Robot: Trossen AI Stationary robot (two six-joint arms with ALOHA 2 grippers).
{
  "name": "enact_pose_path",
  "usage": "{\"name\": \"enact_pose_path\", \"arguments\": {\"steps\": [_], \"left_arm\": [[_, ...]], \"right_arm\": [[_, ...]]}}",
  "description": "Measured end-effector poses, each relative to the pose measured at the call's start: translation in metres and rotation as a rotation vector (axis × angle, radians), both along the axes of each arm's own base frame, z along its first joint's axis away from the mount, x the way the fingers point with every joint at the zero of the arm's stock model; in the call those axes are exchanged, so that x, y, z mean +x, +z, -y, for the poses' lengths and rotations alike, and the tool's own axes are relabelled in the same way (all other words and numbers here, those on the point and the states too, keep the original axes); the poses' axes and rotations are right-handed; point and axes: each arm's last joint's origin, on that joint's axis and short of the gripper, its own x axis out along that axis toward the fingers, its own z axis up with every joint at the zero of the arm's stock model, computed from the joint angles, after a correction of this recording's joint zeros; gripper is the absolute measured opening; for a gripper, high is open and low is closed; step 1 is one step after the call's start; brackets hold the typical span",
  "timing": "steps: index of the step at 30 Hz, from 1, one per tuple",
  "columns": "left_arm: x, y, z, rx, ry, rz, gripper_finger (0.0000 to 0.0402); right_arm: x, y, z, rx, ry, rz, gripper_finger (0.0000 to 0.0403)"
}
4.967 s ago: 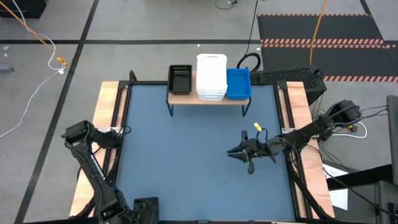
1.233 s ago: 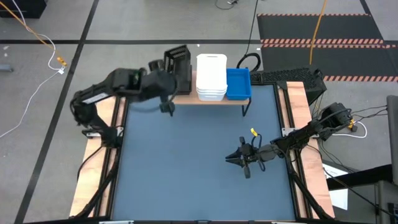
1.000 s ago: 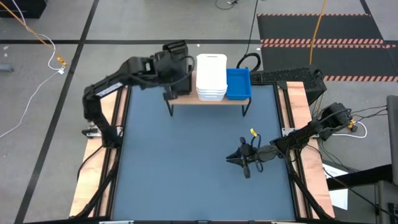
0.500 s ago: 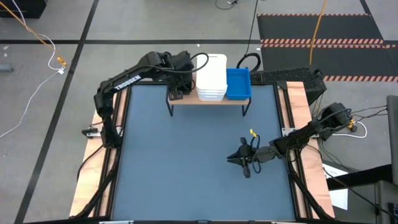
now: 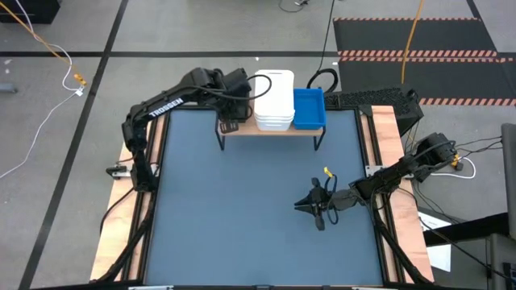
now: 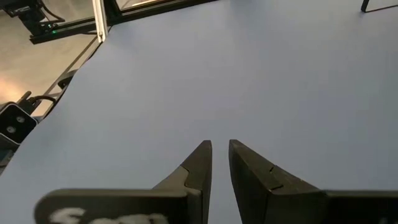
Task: Stack baskets on shelf by color
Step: Stack the right black bin on top of the other black bins on the shelf, then return to Home Position
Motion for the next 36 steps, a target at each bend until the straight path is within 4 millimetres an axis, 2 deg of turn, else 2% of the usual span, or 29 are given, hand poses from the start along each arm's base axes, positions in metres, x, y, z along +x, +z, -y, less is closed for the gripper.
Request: {"name": "enact_pose_path", "arguments": {"steps": [4,7,11,13,17,20,22,25,30,33,36], "left_arm": [[-0.001,-0.001,0.004,0.008,0.088,-0.009,0.0143],[-0.004,0.001,0.014,0.015,0.102,-0.043,0.0144],[-0.017,0.024,0.033,0.196,0.052,-0.038,0.0145],[-0.026,0.04,0.04,0.23,0.056,0.053,0.0145],[-0.046,0.07,0.053,0.165,0.027,0.353,0.0145],[-0.056,0.073,0.066,0.147,-0.052,0.504,0.0145],[-0.06,0.061,0.076,0.156,-0.093,0.558,0.0145],[-0.066,0.028,0.092,0.168,-0.154,0.639,0.0145],[-0.084,-0.04,0.113,0.178,-0.222,0.789,0.0145],[-0.102,-0.07,0.119,0.185,-0.234,0.874,0.0145],[-0.122,-0.081,0.12,0.212,-0.22,0.968,0.0145]], "right_arm": [[0.0,0.0,0.0,0.011,-0.003,-0.001,0.0047],[0.0,0.0,0.0,0.003,0.001,0.005,0.0047],[0.002,0.011,-0.001,-0.071,0.039,0.105,0.0047],[0.004,0.024,0.001,-0.125,0.052,0.216,0.0047],[0.003,0.055,0.008,-0.132,0.1,0.452,0.0047],[-0.001,0.073,0.012,-0.065,0.243,0.593,0.0047],[-0.005,0.082,0.014,-0.055,0.342,0.653,0.0047],[-0.014,0.097,0.021,-0.09,0.412,0.745,0.0047],[-0.035,0.125,0.041,-0.144,0.336,0.897,0.0047],[-0.047,0.135,0.055,-0.202,0.268,0.887,0.0047],[-0.053,0.144,0.069,-0.26,0.193,0.777,0.0047]]}}
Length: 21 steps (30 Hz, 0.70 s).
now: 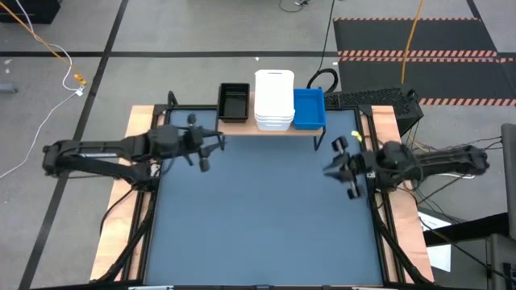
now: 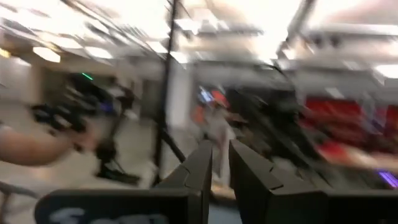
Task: Stack baskets on shelf by color
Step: Return to Home Position
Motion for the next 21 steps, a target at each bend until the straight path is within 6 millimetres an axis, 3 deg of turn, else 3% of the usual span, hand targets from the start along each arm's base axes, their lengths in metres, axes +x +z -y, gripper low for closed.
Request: {"name": "enact_pose_path", "arguments": {"steps": [4,8,15,21], "left_arm": [[-0.027,-0.01,-0.001,-0.019,0.027,0.103,0.0145],[-0.045,-0.039,0.0,-0.042,0.028,0.194,0.0145],[-0.062,-0.092,0.004,-0.092,-0.008,0.291,0.0145],[-0.071,-0.117,0.007,-0.196,-0.061,0.276,0.0145]], "right_arm": [[-0.007,0.014,0.017,-0.006,-0.167,-0.211,0.0047],[-0.013,0.015,0.024,-0.055,-0.225,-0.347,0.0047],[-0.025,0.001,0.023,-0.064,-0.186,-0.354,0.0047],[-0.04,-0.023,0.021,0.049,-0.169,-0.328,0.0047]]}}
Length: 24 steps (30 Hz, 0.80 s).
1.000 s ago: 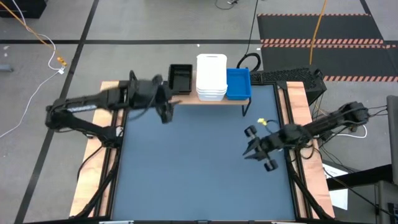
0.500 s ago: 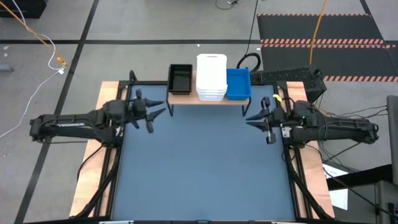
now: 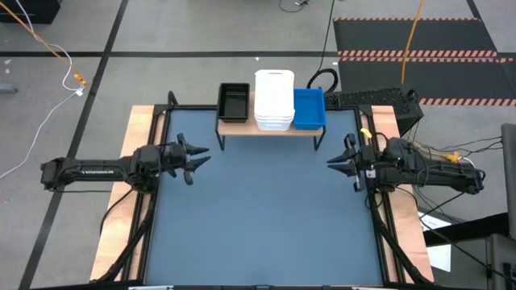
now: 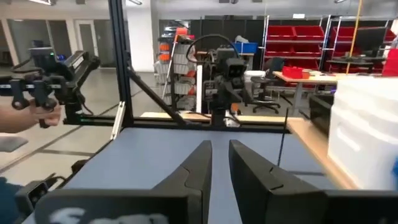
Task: Stack baskets on shelf by color
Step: Return to Home Position
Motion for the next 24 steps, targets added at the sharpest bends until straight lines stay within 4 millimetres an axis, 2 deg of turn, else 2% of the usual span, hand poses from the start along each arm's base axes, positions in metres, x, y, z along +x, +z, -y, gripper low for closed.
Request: {"name": "enact_pose_path", "arguments": {"steps": [4,9,12,17,20,24], "left_arm": [[-0.004,-0.004,0.001,-0.001,-0.011,0.018,0.0145],[-0.008,-0.022,0.001,-0.02,-0.01,0.003,0.0145],[-0.008,-0.025,0.002,-0.048,-0.016,-0.02,0.0145],[-0.007,-0.018,0.007,-0.035,-0.124,0.045,0.0145],[-0.007,-0.019,0.01,-0.038,-0.166,0.036,0.0145],[-0.005,-0.017,0.015,-0.084,-0.239,0.059,0.0145]], "right_arm": [[-0.008,-0.019,-0.001,-0.002,-0.01,0.039,0.0047],[-0.016,-0.035,0.0,-0.006,-0.076,0.094,0.0047],[-0.019,-0.04,0.0,-0.013,-0.079,0.123,0.0047],[-0.013,-0.053,0.001,-0.097,-0.098,0.117,0.0047],[-0.01,-0.063,0.002,-0.085,-0.118,0.134,0.0047],[-0.01,-0.061,0.002,-0.058,-0.118,0.173,0.0047]]}}
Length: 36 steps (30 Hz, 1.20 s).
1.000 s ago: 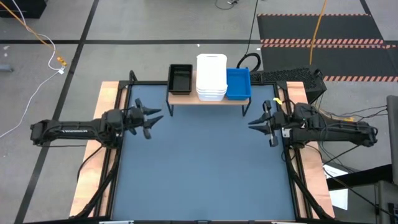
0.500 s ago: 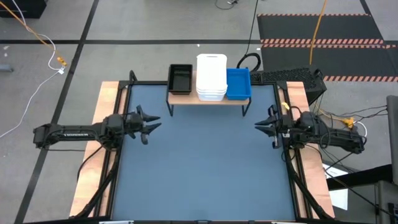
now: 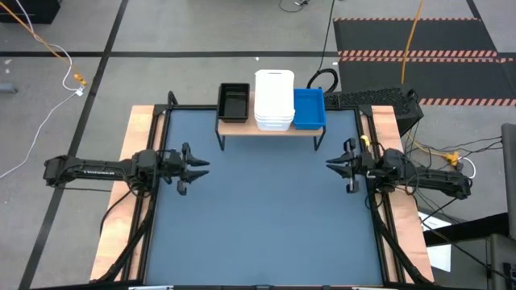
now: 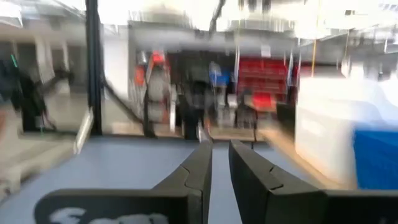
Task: Stack baskets on shelf by color
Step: Return to Home Position
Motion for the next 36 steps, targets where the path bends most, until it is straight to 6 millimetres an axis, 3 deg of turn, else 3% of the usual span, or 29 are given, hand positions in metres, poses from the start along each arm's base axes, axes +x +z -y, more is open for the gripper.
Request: {"name": "enact_pose_path", "arguments": {"steps": [4,17,24,28,36], "left_arm": [[0.001,0.006,0.006,0.021,-0.052,0.065,0.0145],[-0.002,0.005,0.006,-0.006,-0.007,0.049,0.0145],[-0.002,-0.017,0.005,0.034,0.03,-0.178,0.0145],[-0.005,-0.032,0.005,-0.058,0.041,-0.335,0.0145],[-0.002,-0.027,0.004,-0.18,0.065,-0.281,0.0145]], "right_arm": [[0.003,-0.009,0.002,0.017,-0.051,-0.1,0.0047],[0.003,-0.008,0.004,0.043,-0.12,-0.087,0.0047],[0.002,-0.007,0.004,-0.104,-0.144,-0.083,0.0047],[0.003,-0.007,0.004,-0.111,-0.145,-0.085,0.0047],[0.003,-0.007,0.004,-0.111,-0.144,-0.087,0.0047]]}}
